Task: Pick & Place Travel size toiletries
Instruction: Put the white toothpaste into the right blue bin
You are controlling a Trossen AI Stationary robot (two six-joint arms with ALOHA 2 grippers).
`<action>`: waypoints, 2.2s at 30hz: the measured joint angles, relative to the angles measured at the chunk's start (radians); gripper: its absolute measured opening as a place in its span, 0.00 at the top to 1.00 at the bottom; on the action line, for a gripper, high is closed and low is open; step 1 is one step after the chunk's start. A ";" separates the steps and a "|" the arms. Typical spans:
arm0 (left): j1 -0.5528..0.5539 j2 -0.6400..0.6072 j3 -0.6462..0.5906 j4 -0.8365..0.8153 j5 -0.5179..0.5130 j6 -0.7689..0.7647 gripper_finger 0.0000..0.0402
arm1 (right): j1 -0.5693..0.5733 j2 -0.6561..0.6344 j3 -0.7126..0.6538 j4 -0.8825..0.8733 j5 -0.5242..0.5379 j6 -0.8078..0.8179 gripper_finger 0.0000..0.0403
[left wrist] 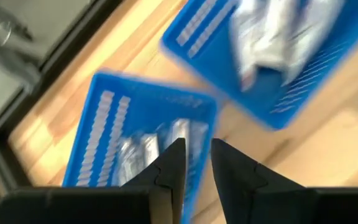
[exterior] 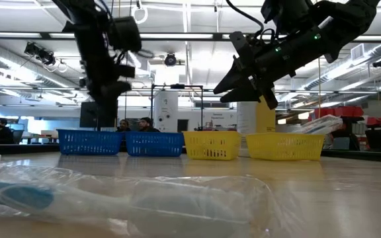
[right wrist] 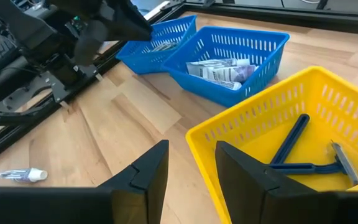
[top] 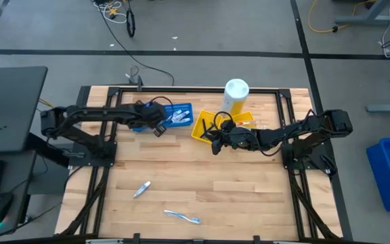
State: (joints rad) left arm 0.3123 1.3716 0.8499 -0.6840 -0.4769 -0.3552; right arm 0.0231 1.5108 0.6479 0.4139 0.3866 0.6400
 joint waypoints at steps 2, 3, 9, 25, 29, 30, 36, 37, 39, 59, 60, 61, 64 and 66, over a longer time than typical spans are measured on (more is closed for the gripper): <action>-0.036 0.000 0.030 0.005 0.000 0.004 0.80 | 0.000 0.000 0.000 0.000 0.000 0.002 0.65; -0.054 0.000 0.043 0.003 0.001 0.004 0.80 | 0.000 0.000 0.000 -0.001 0.000 0.003 0.65; -0.170 0.000 0.102 0.003 0.003 0.000 0.81 | 0.000 0.000 0.000 -0.007 -0.006 0.004 0.63; -0.393 0.000 0.118 0.025 0.072 -0.236 0.81 | 0.016 0.000 0.000 -0.007 -0.006 0.003 0.67; -0.441 0.000 0.118 0.025 0.071 -0.339 0.81 | 0.016 0.000 0.000 -0.007 -0.006 0.003 0.69; -0.456 0.000 0.118 0.024 0.071 -0.351 0.81 | 0.016 0.000 0.000 -0.007 -0.006 0.003 0.69; -0.542 0.005 0.115 0.014 0.147 -0.452 0.81 | 0.016 0.000 0.000 -0.007 -0.006 0.003 0.70; -0.557 0.005 0.114 0.012 0.166 -0.469 0.81 | 0.016 0.000 0.000 -0.008 -0.006 0.003 0.71; -0.592 0.005 0.114 0.012 0.194 -0.495 0.81 | 0.017 0.000 0.000 -0.009 -0.006 0.003 0.71; -0.862 0.005 0.091 -0.165 0.222 -0.904 0.54 | 0.019 0.000 0.000 -0.027 -0.007 0.003 0.70; -0.871 0.005 0.074 -0.160 0.225 -0.927 0.53 | 0.019 0.000 0.000 -0.030 -0.007 0.003 0.71; -0.879 0.005 0.054 -0.149 0.232 -0.944 0.53 | 0.019 0.000 0.000 -0.032 -0.007 0.003 0.71; -0.904 0.005 -0.007 -0.064 0.252 -0.957 0.53 | 0.019 0.000 0.000 -0.032 -0.007 0.003 0.72; -0.916 0.005 -0.048 0.007 0.259 -0.960 0.54 | 0.019 0.000 0.000 -0.032 -0.007 0.003 0.73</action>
State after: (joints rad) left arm -0.6037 1.3764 0.8015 -0.6766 -0.2178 -1.3157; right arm 0.0418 1.5112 0.6479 0.3817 0.3798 0.6430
